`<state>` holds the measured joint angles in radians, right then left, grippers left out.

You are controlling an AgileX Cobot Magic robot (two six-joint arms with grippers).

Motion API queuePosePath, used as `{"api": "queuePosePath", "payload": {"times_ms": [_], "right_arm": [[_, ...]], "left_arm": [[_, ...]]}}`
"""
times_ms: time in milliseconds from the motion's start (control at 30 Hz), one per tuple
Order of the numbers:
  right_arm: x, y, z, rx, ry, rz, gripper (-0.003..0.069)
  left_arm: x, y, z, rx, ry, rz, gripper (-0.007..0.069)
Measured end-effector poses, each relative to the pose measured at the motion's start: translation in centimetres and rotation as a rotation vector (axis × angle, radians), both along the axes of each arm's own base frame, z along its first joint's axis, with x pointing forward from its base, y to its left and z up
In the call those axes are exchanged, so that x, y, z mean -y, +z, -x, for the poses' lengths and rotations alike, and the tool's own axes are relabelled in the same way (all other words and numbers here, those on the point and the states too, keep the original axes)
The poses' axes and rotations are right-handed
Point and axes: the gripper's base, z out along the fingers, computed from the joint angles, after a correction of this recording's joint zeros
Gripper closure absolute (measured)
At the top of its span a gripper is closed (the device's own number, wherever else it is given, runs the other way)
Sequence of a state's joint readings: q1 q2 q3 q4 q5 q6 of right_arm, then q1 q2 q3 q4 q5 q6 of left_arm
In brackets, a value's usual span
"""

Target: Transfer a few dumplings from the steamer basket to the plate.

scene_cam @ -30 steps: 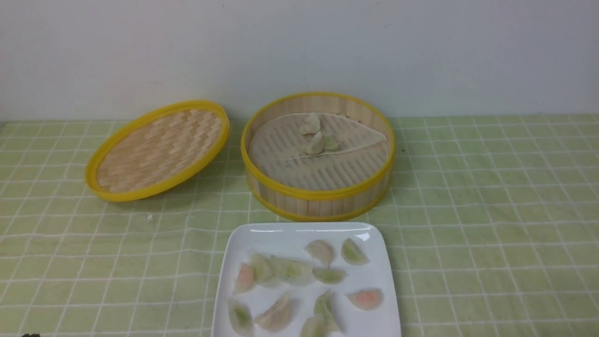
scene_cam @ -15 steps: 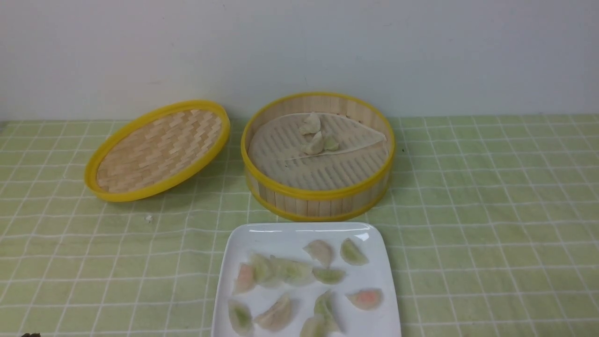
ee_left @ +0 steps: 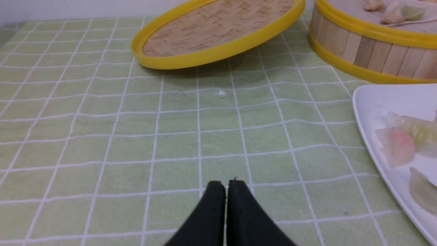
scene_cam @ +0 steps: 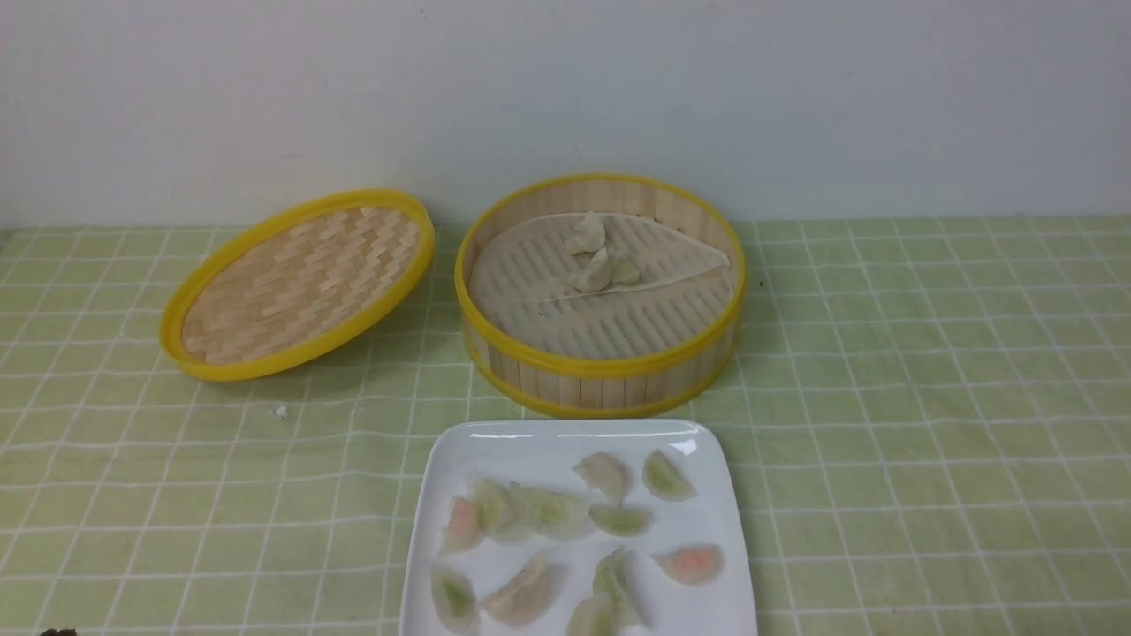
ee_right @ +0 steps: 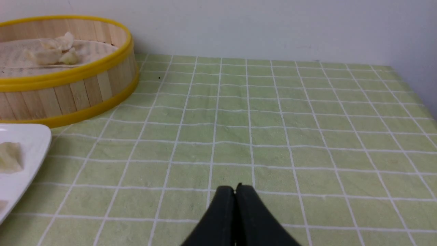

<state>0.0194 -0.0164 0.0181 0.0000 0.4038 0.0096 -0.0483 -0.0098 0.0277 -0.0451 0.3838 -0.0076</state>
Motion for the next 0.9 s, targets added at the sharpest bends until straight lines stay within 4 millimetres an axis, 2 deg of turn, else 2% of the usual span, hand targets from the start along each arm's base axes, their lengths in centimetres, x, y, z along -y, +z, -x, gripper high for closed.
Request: {"api": "queuePosePath", "payload": {"times_ms": [900], "right_arm": [[0.0, 0.0, 0.0, 0.0, 0.002, 0.009, 0.0673]], "left_arm": [[0.0, 0.0, 0.0, 0.0, 0.0, 0.0, 0.0631]]}}
